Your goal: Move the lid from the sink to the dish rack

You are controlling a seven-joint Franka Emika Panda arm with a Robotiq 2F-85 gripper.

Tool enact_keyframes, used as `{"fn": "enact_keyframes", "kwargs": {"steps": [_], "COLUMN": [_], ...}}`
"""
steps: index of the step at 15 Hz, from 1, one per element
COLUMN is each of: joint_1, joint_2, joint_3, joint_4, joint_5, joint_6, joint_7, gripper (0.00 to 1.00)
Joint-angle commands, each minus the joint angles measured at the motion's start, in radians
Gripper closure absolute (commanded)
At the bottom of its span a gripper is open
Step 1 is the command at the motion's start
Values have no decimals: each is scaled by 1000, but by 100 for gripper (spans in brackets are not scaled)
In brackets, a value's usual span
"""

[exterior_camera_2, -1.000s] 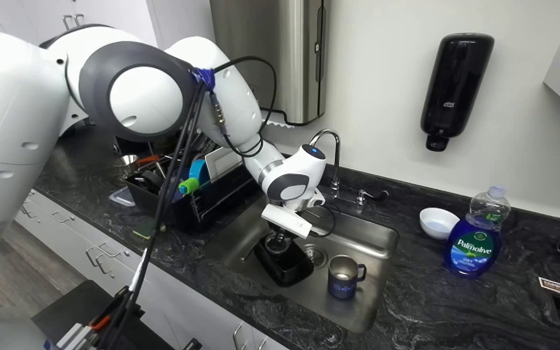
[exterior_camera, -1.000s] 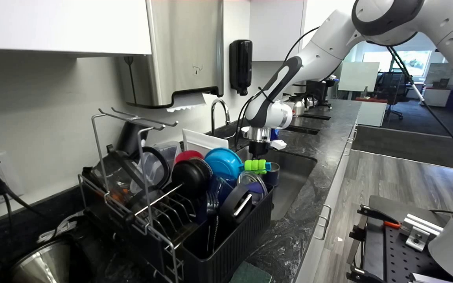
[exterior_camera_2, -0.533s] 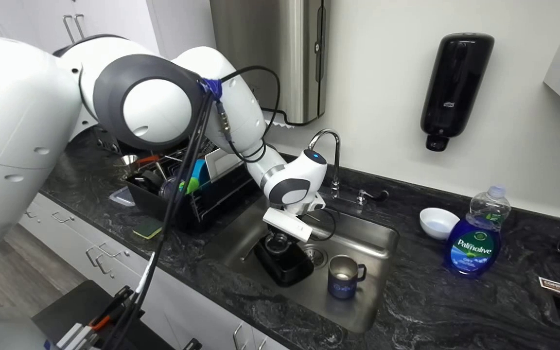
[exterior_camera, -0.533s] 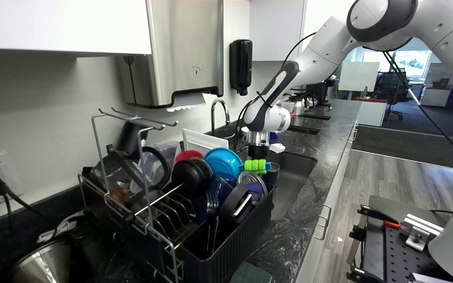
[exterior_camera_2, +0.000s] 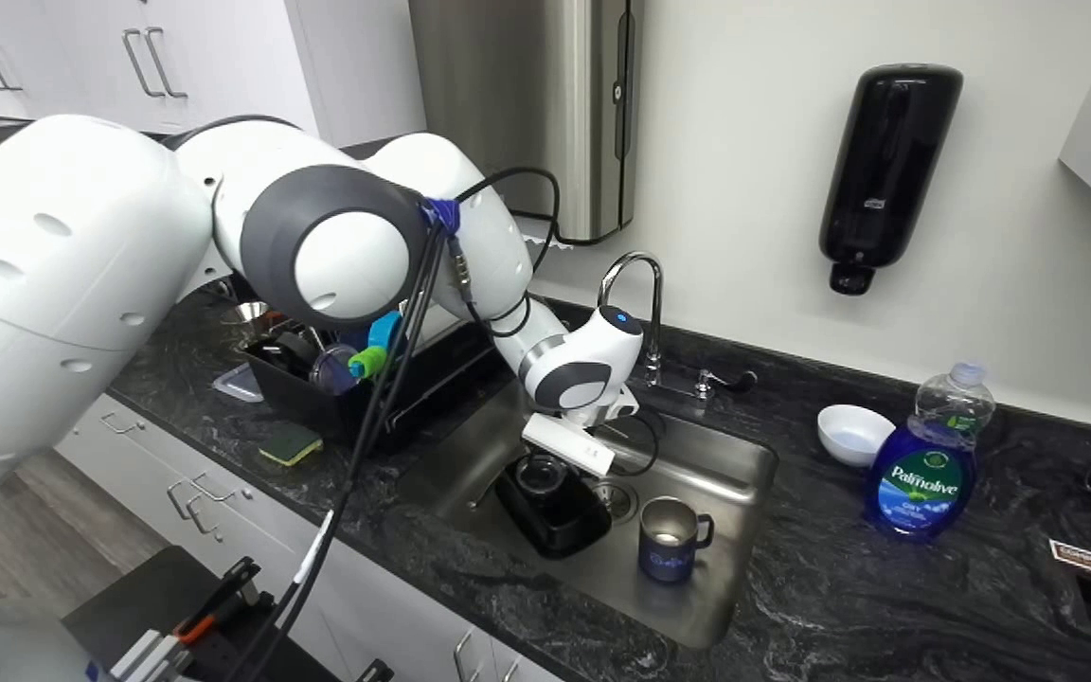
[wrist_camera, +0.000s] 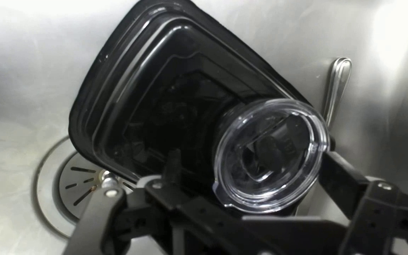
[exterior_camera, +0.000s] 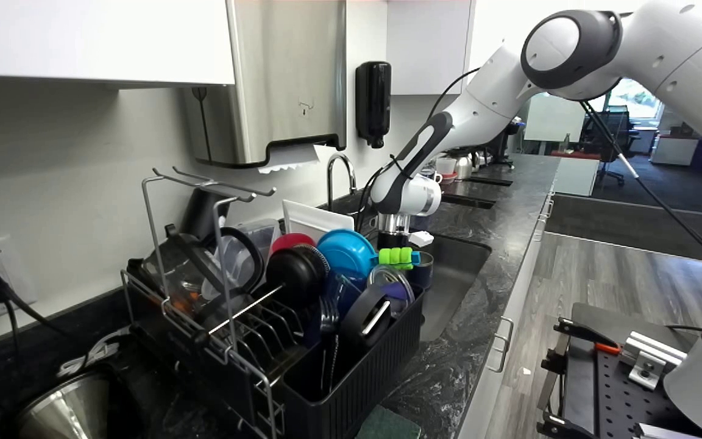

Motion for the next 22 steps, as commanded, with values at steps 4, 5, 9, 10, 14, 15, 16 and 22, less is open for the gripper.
{"fn": "enact_keyframes", "kwargs": {"steps": [4,5,9,10,14,15,16,22], "joint_1": [18,18,19,18,15,13,11,6], "joint_2": [36,40,40,39,31,27,18,-30], "joint_3": [-12,-12,-13,-12,-10,-8,-7,-4], "joint_4": [46,50,49,49,38,34,26,-15], "joint_5": [6,6,4,4,5,8,9,9], "joint_6": [-9,-9,-12,-12,-6,-6,-5,-21], "joint_7": [-5,-4,-3,-4,-10,-10,-13,-17], "gripper": [37,45,73,79,100,100,98,98]}}
